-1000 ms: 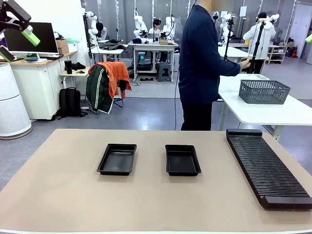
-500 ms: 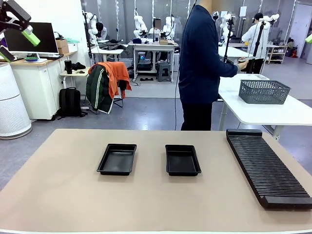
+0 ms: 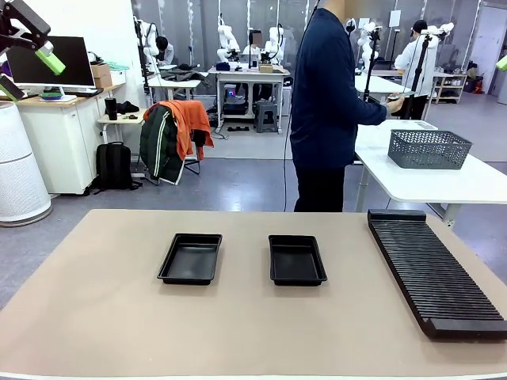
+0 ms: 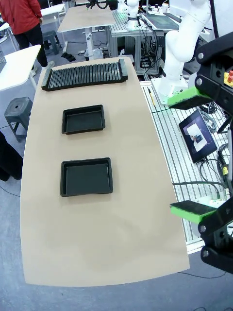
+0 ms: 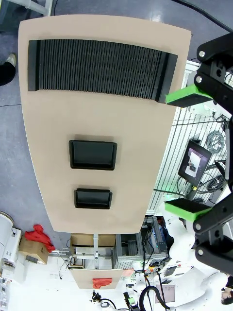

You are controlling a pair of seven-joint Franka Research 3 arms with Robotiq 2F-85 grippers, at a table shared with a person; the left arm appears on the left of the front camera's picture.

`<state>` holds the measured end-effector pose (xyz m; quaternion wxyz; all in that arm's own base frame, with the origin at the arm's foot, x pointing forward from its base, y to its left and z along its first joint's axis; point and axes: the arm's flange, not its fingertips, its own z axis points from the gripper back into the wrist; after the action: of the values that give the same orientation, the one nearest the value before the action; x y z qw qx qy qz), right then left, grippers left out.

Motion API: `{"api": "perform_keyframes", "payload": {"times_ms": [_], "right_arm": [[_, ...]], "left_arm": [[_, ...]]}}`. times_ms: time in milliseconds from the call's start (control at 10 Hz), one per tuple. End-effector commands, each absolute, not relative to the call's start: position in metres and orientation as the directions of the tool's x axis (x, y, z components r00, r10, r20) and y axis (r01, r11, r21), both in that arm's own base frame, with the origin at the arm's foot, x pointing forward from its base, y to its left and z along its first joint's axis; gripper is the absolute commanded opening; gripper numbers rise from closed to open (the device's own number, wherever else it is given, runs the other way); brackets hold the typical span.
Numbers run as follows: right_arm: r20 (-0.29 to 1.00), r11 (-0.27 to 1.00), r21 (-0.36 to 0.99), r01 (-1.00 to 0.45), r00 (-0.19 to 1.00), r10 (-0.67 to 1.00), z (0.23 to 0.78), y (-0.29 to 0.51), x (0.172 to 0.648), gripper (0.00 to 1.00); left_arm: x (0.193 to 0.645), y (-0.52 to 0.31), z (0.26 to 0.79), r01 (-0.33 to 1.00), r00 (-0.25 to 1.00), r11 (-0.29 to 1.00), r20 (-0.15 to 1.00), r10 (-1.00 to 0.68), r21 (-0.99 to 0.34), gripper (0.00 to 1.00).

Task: Inspect and transfer BCBs to ESD trays.
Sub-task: Pick up the Blank PCB from the PCB Rack and place it in the left ESD tray.

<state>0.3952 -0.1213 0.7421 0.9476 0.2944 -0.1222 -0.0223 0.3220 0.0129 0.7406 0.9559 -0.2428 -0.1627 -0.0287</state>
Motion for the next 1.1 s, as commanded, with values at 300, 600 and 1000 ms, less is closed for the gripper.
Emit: {"api": "perform_keyframes", "payload": {"times_ms": [300,600,1000], "right_arm": [[0.221,0.826,0.563,-0.033,0.969,-0.112,0.7427,-0.1209,0.3950,1.00],[0.221,0.826,0.563,-0.033,0.969,-0.112,0.7427,-0.1209,0.3950,1.00],[0.221,0.826,0.563,-0.033,0.969,-0.112,0.7427,-0.1209,0.3950,1.00]], "left_arm": [[0.3222,0.0139,0.7404,0.133,0.943,0.876,0.332,0.033,-0.464,1.00],[0.3222,0.0139,0.7404,0.133,0.943,0.876,0.332,0.033,-0.464,1.00],[0.3222,0.0139,0.7404,0.133,0.943,0.876,0.332,0.033,-0.464,1.00]]}}
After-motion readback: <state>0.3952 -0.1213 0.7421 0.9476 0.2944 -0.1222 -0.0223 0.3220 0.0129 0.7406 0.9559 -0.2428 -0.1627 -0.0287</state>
